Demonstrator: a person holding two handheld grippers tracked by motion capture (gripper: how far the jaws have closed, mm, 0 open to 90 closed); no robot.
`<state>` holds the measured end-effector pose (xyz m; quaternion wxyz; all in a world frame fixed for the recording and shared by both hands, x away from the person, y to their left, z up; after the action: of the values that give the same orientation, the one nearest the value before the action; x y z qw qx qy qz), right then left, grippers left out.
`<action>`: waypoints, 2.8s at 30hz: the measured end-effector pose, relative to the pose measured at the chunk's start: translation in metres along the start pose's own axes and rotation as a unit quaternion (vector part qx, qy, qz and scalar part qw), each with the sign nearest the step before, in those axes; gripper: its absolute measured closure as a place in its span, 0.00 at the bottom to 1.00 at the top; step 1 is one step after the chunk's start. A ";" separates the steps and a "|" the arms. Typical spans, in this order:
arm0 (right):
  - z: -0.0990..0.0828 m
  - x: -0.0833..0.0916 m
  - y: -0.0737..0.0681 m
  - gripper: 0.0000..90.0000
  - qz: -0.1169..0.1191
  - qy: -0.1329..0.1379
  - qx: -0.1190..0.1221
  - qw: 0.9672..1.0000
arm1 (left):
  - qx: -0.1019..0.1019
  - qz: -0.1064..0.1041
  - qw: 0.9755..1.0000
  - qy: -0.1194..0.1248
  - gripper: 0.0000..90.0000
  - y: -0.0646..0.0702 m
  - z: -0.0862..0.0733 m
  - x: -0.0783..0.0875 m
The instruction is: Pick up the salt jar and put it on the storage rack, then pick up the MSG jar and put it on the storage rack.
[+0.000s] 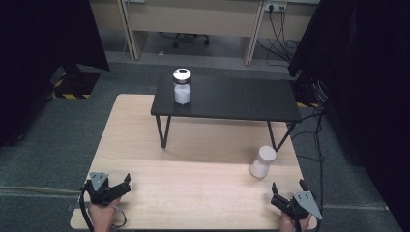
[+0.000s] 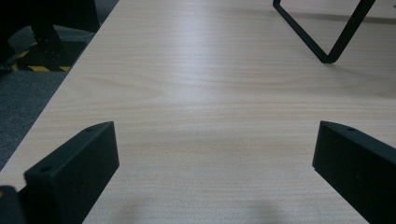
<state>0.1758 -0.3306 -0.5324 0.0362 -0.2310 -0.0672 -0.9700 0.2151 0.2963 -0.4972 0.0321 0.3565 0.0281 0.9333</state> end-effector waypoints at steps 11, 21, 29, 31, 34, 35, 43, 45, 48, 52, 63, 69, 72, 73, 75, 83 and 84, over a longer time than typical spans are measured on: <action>-0.001 0.000 0.000 0.00 -0.001 0.003 0.001 1.000 | -0.014 0.007 1.000 0.003 0.00 0.004 -0.002 0.000; -0.002 0.000 0.006 0.00 0.030 0.012 0.012 0.999 | -0.014 0.008 1.000 0.008 0.00 0.004 -0.004 0.001; 0.002 0.001 0.005 0.00 0.048 0.007 0.031 0.998 | -0.013 0.005 1.000 0.012 0.00 0.003 -0.006 0.002; 0.003 0.001 0.004 0.00 0.057 0.009 0.029 0.998 | -0.012 0.004 1.000 0.012 0.00 0.002 -0.006 0.002; 0.006 0.001 0.003 0.00 0.069 0.012 0.025 0.997 | -0.013 0.003 1.000 0.012 0.00 0.002 -0.006 0.002; 0.007 0.001 0.002 0.00 0.072 0.014 0.023 0.997 | -0.013 0.002 1.000 0.011 0.00 0.002 -0.006 0.002; 0.015 -0.004 -0.002 0.00 0.095 0.023 0.016 0.995 | -0.005 -0.005 1.000 0.027 0.00 -0.001 -0.011 0.004; 0.017 -0.006 -0.003 0.00 0.101 0.029 0.012 0.994 | 0.004 -0.002 1.000 0.028 0.00 -0.001 -0.012 0.005; 0.021 -0.008 -0.005 0.00 0.104 0.038 0.012 0.994 | 0.004 -0.002 1.000 0.028 0.00 -0.002 -0.012 0.004; 0.028 -0.012 -0.007 0.00 0.107 0.041 0.006 0.993 | 0.000 0.001 1.000 0.029 0.00 0.000 -0.012 0.004; 0.046 -0.026 -0.007 0.01 0.129 0.036 -0.007 0.991 | -0.003 0.002 1.000 0.025 0.00 0.000 -0.011 0.004; 0.060 -0.033 -0.004 0.02 0.141 0.024 -0.014 0.990 | -0.008 0.004 1.000 0.024 0.00 0.001 -0.011 0.003; 0.065 -0.035 -0.002 0.02 0.143 0.020 -0.019 0.989 | -0.013 0.008 1.000 0.022 0.00 0.003 -0.010 0.003; 0.067 -0.035 -0.002 0.02 0.141 0.016 -0.018 0.990 | -0.015 0.012 1.000 0.021 0.00 0.005 -0.010 0.003; 0.072 -0.036 -0.001 0.02 0.137 0.006 -0.008 0.991 | -0.022 0.019 0.999 0.022 0.00 0.008 -0.010 0.003; 0.080 -0.038 0.004 0.09 0.154 0.000 -0.010 0.988 | -0.026 0.022 0.999 0.024 0.00 0.009 -0.011 0.003; 0.080 -0.038 0.004 0.09 0.155 0.002 -0.010 0.988 | -0.026 0.022 0.999 0.023 0.00 0.009 -0.011 0.003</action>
<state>0.2462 -0.3214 -0.4782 0.1839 -0.2374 -0.0211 -0.9536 0.2051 0.2874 -0.5028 0.0203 0.3341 -0.0036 0.9423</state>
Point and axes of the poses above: each handheld gripper's, and its own axes: x roughly backward along the jaws, z roughly out of its top, y roughly to its right, the point moved 2 cm from there along -x, roughly forward along the jaws, and after that the axes turned 15 degrees about -y, right-handed, at the moved point
